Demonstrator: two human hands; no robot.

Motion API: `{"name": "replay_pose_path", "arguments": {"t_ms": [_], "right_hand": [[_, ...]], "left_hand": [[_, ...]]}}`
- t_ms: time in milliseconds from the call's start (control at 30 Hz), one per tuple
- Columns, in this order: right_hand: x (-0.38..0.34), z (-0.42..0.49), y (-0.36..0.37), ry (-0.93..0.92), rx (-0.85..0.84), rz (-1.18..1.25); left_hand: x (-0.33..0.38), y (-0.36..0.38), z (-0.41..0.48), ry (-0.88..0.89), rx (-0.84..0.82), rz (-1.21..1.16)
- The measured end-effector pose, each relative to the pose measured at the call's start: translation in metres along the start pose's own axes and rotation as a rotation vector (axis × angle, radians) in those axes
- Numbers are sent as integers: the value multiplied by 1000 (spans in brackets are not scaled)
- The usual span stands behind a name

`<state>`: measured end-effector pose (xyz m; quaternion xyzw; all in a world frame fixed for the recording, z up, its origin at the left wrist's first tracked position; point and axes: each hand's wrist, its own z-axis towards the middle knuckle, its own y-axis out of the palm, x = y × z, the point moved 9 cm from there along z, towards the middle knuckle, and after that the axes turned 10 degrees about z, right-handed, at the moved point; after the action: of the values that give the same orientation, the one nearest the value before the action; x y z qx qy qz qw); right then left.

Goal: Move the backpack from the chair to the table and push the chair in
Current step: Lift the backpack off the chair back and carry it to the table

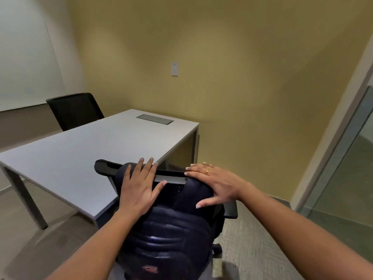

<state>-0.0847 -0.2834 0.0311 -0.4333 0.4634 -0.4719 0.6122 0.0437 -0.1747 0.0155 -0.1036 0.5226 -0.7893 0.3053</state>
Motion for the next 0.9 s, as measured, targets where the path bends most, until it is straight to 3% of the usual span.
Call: {"name": "replay_pose_path", "arguments": {"t_ms": [300,633,733,900], "right_hand": [[9,1,1,-141,122,47],[3,-16,-6,-83,318,-364],[4,-13,-7,-73,261,-332],[16,-6,-9,-69,78,-55]], "left_hand": [[-1,4,0,-48,-6,17],[0,1,-4,-59,-15,41],[-2,0,-4,-60,-20,43],[-4,2,-3,-70,-23,41]]}}
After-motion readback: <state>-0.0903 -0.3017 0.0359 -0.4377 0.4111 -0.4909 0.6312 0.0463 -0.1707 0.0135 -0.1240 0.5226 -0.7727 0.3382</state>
